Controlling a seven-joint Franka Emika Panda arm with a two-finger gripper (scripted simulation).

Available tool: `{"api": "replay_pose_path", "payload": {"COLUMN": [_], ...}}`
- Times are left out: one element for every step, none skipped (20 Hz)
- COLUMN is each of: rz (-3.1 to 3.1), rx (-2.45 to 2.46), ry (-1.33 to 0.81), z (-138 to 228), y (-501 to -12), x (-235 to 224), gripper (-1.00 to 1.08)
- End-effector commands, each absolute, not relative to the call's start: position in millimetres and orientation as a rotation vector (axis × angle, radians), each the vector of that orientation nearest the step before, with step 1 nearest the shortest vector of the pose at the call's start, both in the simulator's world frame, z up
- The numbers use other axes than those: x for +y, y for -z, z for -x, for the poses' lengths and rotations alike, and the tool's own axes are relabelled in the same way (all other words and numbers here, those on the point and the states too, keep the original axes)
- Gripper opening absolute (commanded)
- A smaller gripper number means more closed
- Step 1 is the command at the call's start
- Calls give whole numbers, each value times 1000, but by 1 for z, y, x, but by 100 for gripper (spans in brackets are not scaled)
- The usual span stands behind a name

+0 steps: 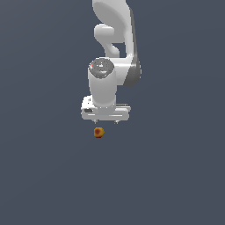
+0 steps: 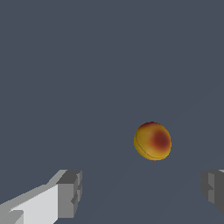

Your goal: Pick up the object and move it to a goal position.

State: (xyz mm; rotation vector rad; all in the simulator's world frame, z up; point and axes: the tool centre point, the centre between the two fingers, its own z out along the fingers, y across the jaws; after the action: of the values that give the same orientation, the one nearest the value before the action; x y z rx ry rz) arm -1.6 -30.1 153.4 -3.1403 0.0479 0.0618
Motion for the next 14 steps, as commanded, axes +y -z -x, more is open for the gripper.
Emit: {"api": "replay_pose_path", "payload": {"rz": [3140,3141,3142,3143,3145,3148,3150,3152,3153,3153,3153,3152,3152,3152], "rx": [48,46,39,29,15,-1,-15,-24,-29,-30,-28,-27,-28,-31], "ry": [-62,-60,-54,-45,-33,-18,-5,5,10,12,11,9,8,7], "z": [2,1,0,-2,-4,-7,-10,-11,-13,-13,-13,-12,-12,-12], "y": [-153,-154,-156,-159,-163,-168,-173,-177,-179,-180,-180,-179,-177,-176], "x": [-30,-30,-29,-28,-27,-25,-24,-22,-22,-21,-21,-22,-22,-23], "gripper": [100,100,100,100,100,100,100,100,100,100,100,100,100,100]}}
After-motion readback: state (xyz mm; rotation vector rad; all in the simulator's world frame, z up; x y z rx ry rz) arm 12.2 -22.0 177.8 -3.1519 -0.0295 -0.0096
